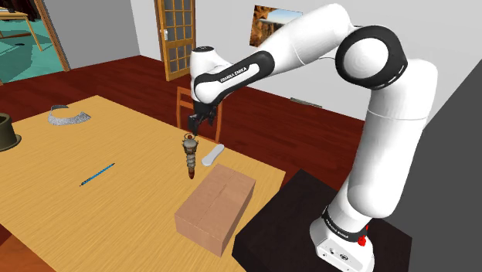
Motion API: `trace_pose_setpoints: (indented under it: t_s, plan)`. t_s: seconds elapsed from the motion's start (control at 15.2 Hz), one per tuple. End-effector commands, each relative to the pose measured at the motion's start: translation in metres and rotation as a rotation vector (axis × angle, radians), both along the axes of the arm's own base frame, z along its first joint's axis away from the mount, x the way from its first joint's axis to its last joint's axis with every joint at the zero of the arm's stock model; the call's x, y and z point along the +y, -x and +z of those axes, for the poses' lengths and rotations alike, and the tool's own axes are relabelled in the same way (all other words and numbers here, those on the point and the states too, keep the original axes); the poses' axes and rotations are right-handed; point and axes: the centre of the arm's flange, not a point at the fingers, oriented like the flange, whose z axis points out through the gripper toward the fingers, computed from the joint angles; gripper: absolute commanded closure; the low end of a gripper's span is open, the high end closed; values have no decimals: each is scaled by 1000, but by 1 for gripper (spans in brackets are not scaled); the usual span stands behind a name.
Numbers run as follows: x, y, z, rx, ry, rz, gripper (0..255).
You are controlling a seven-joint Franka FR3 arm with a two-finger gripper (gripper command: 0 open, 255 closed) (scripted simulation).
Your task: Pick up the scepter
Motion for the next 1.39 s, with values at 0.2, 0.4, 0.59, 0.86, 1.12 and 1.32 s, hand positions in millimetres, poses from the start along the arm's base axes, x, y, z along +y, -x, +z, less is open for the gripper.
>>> trace_pose_setpoints:
  t_s: [0.2,0.4,0.59,0.86,1.12,1.32]
  plan:
    - [19,-51,-38,-15,-11,4,0]
    - [20,-54,-51,-16,-12,4,0]
    - [20,-54,-67,-16,-12,4,0]
    - [20,-54,-80,-16,-12,4,0]
    - [21,-54,-80,-16,-12,4,255]
    - [20,-54,-80,-16,-12,4,255]
